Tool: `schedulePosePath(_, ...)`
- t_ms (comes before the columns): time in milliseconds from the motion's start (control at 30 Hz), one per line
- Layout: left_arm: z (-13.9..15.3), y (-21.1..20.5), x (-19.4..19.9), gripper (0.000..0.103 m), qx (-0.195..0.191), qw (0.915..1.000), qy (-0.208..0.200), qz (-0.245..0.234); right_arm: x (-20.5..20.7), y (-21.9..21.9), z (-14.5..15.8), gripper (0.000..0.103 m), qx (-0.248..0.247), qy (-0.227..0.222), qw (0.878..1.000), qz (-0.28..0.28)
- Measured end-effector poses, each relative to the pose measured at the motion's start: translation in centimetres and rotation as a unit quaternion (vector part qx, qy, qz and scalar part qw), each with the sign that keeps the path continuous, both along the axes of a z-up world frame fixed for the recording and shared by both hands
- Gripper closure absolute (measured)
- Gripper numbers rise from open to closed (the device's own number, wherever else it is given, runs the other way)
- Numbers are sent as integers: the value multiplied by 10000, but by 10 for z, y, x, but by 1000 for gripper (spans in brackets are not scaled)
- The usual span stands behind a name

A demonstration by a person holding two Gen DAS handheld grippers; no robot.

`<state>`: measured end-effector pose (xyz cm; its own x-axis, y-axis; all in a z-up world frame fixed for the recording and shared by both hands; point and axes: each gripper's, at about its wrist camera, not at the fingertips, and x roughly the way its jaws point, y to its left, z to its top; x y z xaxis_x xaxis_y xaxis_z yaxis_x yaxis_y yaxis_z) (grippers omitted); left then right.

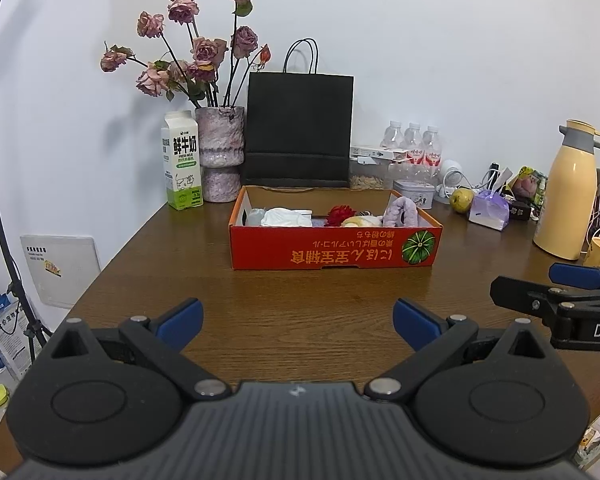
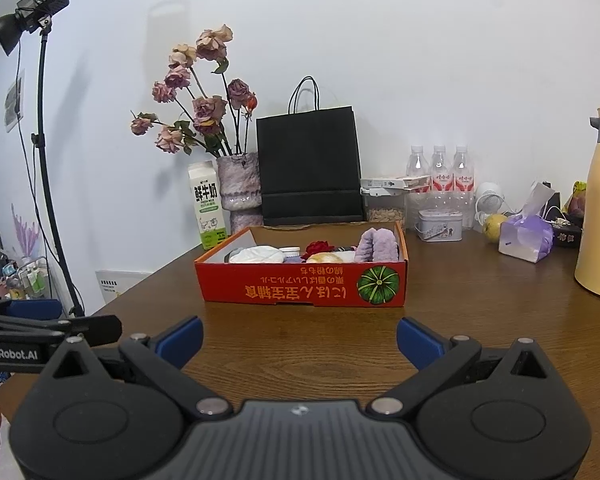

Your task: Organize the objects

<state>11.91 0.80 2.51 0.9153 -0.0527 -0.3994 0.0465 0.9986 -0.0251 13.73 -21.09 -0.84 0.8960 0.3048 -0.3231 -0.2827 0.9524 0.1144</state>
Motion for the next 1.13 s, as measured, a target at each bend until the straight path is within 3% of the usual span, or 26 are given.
schedulePosePath(1133,-5,-4,-3,0,6,9998,-24,-206,1,7,-5,0,-81,64,9999,54)
